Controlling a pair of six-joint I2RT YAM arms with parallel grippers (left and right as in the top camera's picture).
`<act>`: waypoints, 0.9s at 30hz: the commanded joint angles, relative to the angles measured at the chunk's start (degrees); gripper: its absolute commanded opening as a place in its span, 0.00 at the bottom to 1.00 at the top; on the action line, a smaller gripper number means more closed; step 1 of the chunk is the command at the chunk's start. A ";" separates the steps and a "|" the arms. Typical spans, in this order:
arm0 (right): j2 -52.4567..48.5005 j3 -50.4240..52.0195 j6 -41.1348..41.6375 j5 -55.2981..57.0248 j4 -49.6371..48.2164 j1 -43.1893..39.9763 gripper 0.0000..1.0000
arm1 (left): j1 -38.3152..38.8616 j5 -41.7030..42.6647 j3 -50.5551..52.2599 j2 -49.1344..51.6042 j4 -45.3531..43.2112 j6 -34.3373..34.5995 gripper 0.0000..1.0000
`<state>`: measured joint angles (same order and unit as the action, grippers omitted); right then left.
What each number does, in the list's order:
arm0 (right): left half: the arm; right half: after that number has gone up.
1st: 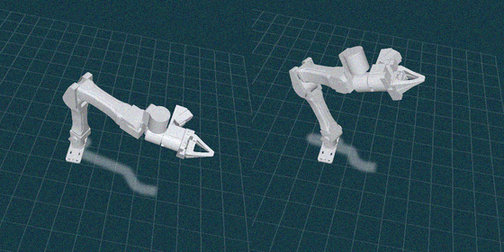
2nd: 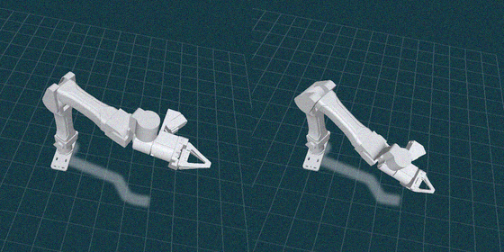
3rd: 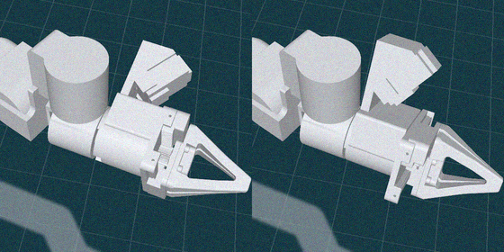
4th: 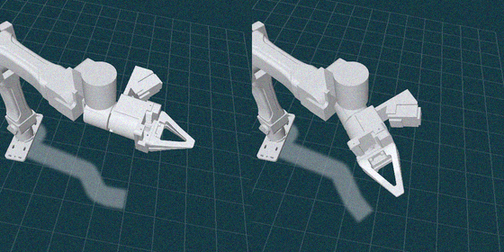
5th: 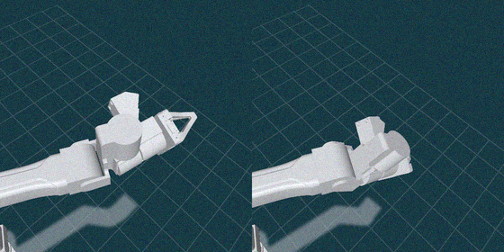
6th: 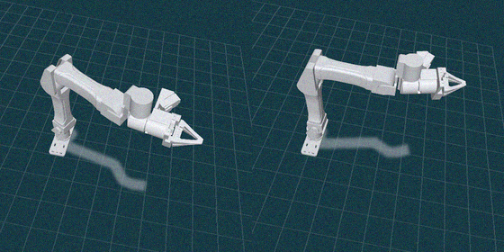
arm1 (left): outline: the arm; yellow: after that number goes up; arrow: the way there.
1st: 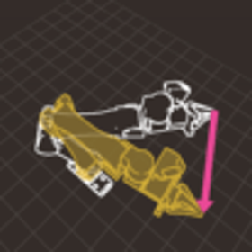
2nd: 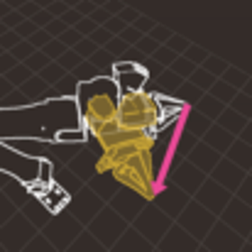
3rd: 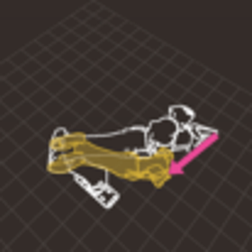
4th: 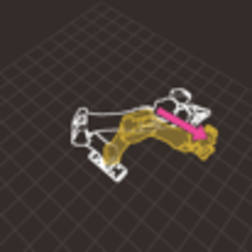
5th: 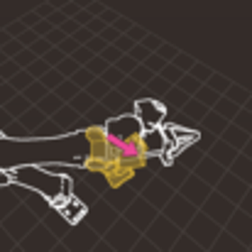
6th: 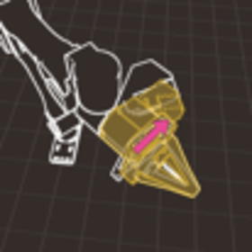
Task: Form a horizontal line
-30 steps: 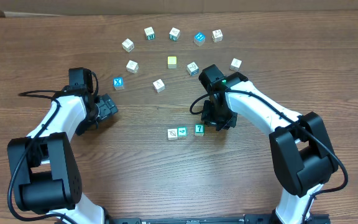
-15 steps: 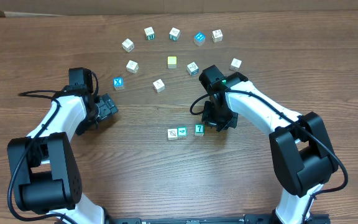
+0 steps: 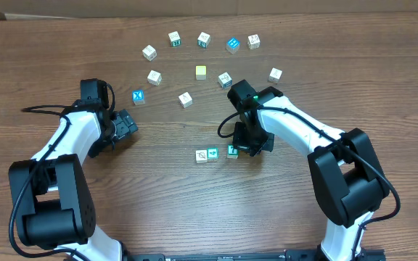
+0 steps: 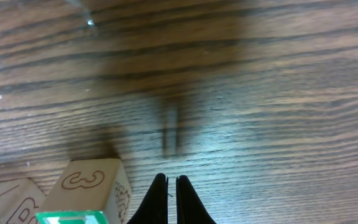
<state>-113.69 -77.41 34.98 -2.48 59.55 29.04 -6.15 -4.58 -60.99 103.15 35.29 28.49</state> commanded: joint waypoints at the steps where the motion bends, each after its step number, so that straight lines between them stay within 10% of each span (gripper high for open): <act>1: -0.57 0.33 -2.45 -2.14 -0.31 0.26 0.04 | -0.20 -0.33 0.22 0.66 0.00 -0.20 1.00; 27: -0.57 0.33 -7.39 -4.31 -2.64 2.51 0.04 | -0.20 -0.33 0.22 0.66 0.00 -0.20 1.00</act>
<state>-113.75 -77.38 28.23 -6.24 57.06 31.42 -6.15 -4.58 -60.99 103.15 35.29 28.49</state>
